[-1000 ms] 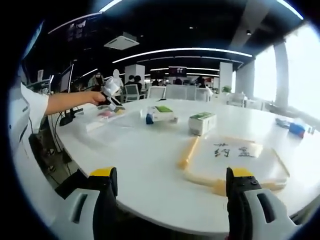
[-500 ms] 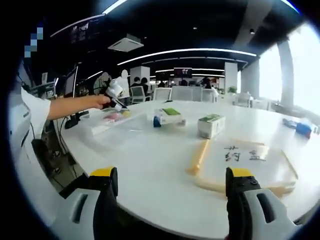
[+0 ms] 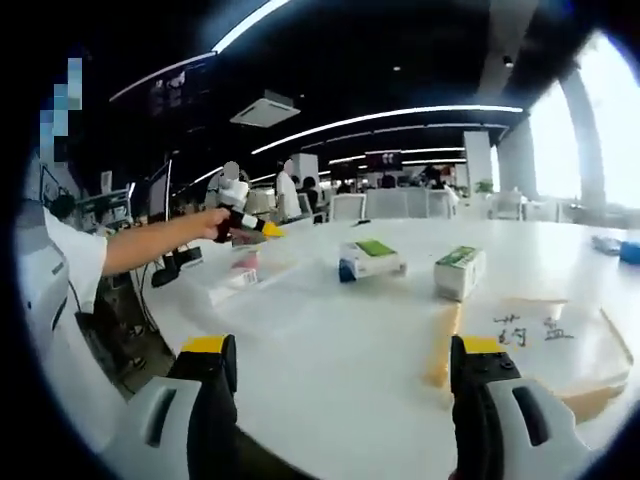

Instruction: Arrange the small medicine boxes into an aligned row inside the storage area until every box is upright, visible, and separated from the surrounding clutter.

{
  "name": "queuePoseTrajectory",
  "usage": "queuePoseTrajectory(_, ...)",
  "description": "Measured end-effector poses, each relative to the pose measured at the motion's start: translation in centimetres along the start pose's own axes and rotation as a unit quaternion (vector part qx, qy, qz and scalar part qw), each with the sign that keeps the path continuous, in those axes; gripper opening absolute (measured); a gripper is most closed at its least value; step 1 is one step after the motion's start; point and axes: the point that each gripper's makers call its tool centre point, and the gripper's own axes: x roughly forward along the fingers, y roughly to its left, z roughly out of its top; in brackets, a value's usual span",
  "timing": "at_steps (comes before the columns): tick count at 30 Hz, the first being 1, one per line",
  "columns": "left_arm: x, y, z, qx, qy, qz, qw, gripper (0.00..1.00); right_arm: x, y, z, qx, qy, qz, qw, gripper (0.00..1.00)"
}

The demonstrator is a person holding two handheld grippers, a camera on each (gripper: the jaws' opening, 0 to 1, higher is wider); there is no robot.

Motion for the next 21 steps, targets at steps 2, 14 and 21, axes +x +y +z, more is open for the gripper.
queuePoseTrajectory(2,-0.6,-0.7,0.6,-0.003,-0.012,-0.008,0.9999,0.48,0.7,0.5,0.5,0.027,-0.011,0.015,0.9995,0.87)
queuePoseTrajectory(14,-2.4,-4.9,1.7,0.012,-0.058,0.000,0.9982,0.48,3.8,3.7,2.6,0.059,-0.041,0.055,0.9959,0.86)
queuePoseTrajectory(21,-2.8,-7.6,2.9,0.036,-0.079,-0.013,0.9961,0.47,5.0,5.4,2.9,0.097,-0.055,0.088,0.9899,0.85)
